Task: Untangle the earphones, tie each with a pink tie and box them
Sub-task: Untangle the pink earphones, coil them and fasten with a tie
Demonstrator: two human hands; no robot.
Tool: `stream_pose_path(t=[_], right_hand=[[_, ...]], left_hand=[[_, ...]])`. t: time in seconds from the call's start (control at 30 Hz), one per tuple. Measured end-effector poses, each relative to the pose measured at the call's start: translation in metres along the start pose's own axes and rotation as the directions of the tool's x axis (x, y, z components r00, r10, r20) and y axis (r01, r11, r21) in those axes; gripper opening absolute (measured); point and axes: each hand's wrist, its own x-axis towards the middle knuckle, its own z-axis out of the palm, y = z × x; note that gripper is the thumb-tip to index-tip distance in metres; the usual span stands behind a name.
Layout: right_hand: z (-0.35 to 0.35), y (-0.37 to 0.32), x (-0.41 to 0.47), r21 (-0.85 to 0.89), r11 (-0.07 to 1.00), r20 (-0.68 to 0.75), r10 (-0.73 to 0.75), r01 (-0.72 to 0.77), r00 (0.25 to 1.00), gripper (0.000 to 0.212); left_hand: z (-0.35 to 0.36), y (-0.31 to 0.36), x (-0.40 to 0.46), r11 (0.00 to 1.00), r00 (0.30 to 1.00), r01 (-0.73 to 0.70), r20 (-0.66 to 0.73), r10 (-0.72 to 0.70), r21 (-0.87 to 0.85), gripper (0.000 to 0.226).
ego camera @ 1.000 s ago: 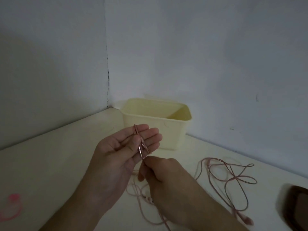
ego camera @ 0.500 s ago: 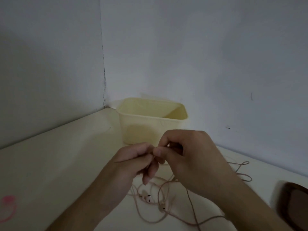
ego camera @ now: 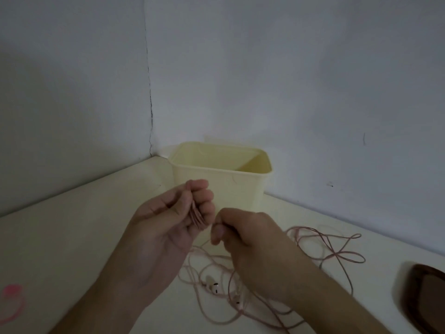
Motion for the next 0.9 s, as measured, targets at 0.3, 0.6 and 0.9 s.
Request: stream_pose_path(t=[0.3, 0.6, 0.9], right_hand=[[-0.008, -0.018, -0.003, -0.094, 0.99, 0.092, -0.093, 0.102, 0.991, 0.016], [-0.049, -0.011, -0.003, -0.094, 0.994, -0.084, 0.047, -0.055, 0.995, 0.027], [-0.075, -0.003, -0.005, 0.138, 0.978, -0.056, 0.164, -0.155, 0.985, 0.027]], left_hand=[[-0.008, -0.016, -0.001, 0.644, 0.979, -0.181, 0.07, 0.193, 0.744, 0.022], [-0.01, -0.011, -0.003, 0.721, 0.987, -0.036, 0.137, -0.082, 0.692, 0.035], [-0.012, -0.002, 0.005, 0.832, 0.986, 0.018, -0.148, 0.077, 0.555, 0.059]])
